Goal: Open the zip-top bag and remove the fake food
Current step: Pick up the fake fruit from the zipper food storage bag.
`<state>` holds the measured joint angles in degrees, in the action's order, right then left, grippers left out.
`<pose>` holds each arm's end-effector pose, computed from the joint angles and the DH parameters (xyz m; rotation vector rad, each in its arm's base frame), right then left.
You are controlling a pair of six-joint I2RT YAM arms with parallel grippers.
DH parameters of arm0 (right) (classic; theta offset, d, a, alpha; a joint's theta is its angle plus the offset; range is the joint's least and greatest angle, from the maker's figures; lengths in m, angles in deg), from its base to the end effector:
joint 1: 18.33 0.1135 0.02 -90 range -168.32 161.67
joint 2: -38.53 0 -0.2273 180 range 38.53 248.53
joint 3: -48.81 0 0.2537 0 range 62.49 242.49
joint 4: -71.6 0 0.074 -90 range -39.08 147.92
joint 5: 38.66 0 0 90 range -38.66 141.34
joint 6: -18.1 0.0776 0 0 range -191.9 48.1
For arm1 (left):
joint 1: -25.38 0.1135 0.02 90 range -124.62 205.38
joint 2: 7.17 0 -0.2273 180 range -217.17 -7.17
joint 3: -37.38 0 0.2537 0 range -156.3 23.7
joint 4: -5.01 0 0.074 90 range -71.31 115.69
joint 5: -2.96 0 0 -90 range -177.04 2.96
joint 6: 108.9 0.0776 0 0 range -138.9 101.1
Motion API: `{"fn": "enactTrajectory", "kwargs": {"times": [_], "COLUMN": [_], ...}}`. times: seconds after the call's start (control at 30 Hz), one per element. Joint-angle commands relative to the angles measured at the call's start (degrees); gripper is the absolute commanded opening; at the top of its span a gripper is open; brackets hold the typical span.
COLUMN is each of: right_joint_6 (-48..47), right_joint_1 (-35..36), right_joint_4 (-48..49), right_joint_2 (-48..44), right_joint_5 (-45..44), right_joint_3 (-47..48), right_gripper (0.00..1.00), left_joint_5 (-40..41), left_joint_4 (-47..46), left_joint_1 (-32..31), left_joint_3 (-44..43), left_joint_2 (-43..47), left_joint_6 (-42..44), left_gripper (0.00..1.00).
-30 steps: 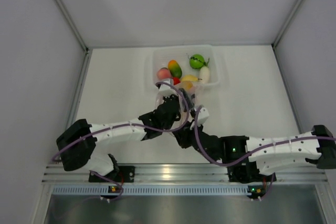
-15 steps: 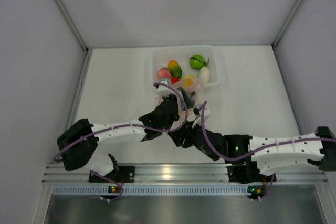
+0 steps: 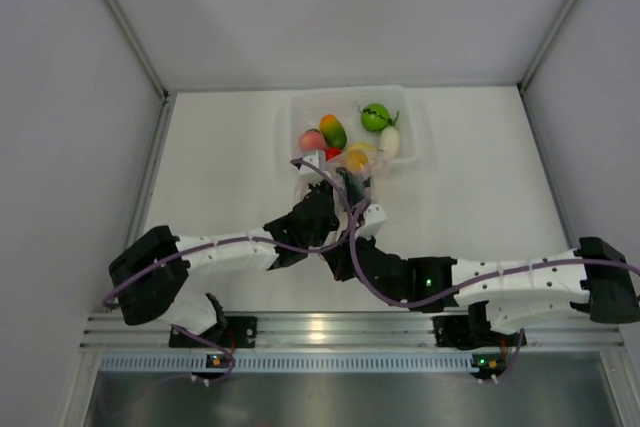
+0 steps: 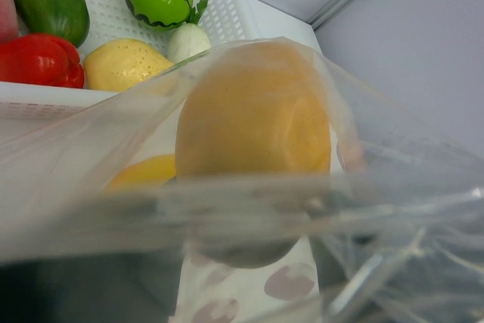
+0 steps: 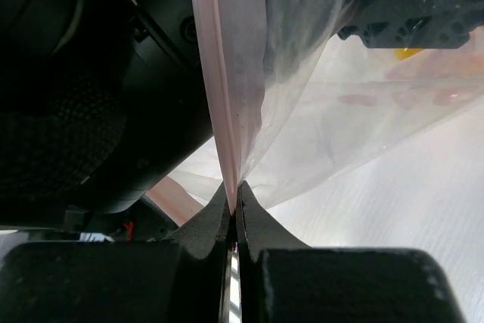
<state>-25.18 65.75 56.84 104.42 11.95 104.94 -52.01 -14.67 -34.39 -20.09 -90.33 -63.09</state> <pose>0.0798 0.2924 0.2224 -0.1985 1.9817 0.8455 0.2189 -0.2872 0.2148 -0.2429 1.7129 -0.8567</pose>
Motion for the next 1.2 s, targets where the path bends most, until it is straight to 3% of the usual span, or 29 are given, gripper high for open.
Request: {"fn": "enactTrajectory", "kwargs": {"times": [0.0, 0.33, 0.5, 0.63, 0.8, 1.17], "right_joint_6": [-6.19, -6.99, -2.26, -2.07, -7.69, -12.96], "right_joint_1": [-0.23, -6.37, -9.10, -10.42, -10.42, -16.56], "right_joint_4": [-1.19, -5.24, -14.99, -15.27, -9.38, -22.63], "right_joint_2": [3.01, 1.53, -0.50, -2.77, -8.57, -11.83], "right_joint_5": [0.65, -5.25, -12.54, -12.90, -8.33, -12.90], "right_joint_3": [1.32, -2.82, -0.62, 0.17, -1.50, 8.86], "right_gripper": [0.00, 0.00, 0.00, 0.00, 0.00, 0.00], "left_joint_5": [-4.08, -12.26, -15.77, -20.68, -24.65, -25.97], "left_joint_4": [-6.19, -1.18, 1.20, 1.20, 1.11, 1.02], "left_joint_1": [0.97, 6.07, 6.16, 6.15, 5.98, 1.59], "left_joint_3": [-0.60, 2.04, 2.83, 3.45, 4.15, 6.35], "left_joint_2": [2.99, 12.04, 13.19, 12.32, 10.30, 10.82], "left_joint_6": [3.05, -2.14, -4.41, -5.39, -2.93, 5.51], "left_gripper": [0.00, 0.00, 0.00, 0.00, 0.00, 0.00]}}
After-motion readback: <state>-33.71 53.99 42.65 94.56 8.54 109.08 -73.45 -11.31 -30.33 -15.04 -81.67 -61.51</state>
